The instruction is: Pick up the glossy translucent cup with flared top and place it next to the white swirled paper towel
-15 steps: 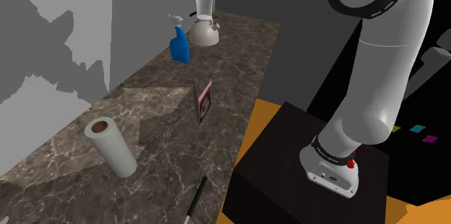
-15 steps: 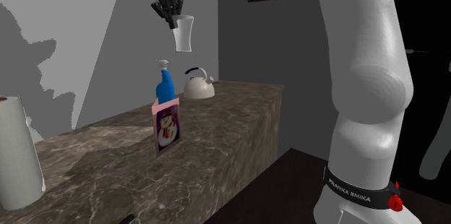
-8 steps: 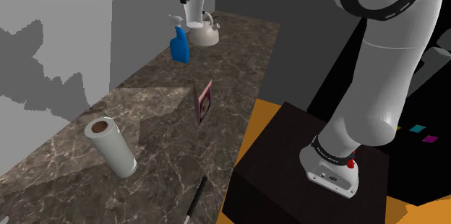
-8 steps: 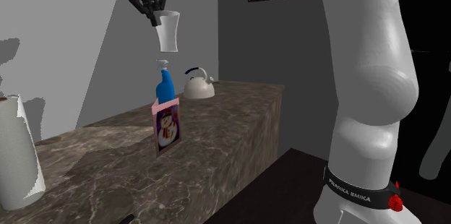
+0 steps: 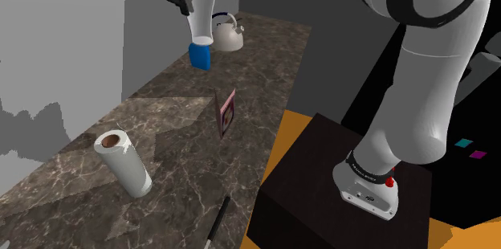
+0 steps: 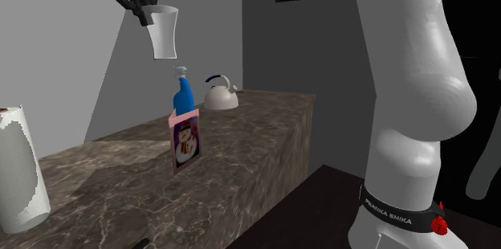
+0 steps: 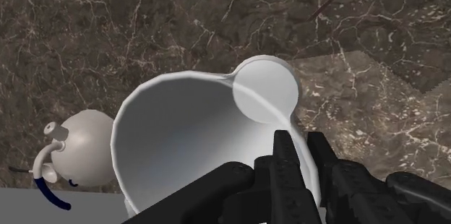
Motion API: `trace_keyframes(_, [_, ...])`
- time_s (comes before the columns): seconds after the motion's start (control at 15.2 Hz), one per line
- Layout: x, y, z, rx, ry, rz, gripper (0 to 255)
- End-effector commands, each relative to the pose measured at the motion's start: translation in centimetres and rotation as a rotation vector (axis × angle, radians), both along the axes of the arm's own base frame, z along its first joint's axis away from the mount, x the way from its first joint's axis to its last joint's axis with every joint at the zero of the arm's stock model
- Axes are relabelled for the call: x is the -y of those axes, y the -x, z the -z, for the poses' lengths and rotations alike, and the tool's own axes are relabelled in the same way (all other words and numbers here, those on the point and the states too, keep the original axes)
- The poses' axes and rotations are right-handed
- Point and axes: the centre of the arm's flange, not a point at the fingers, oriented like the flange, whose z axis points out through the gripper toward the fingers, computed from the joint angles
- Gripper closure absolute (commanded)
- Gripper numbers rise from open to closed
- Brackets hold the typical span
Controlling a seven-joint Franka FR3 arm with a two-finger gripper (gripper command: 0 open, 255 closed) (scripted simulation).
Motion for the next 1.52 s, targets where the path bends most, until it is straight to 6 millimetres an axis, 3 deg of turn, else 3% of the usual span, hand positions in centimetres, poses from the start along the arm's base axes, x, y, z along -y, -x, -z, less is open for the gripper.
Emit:
trace_keyframes(0.0, [-2.6, 1.2, -0.1, 0.000, 0.000, 0.002, 255])
trace_keyframes(0.73, [-15.8, 6.2, -0.1, 0.000, 0.000, 0.002, 255])
trace_keyframes(1.45, [-15.8, 6.2, 5.7, 0.000, 0.000, 0.002, 255])
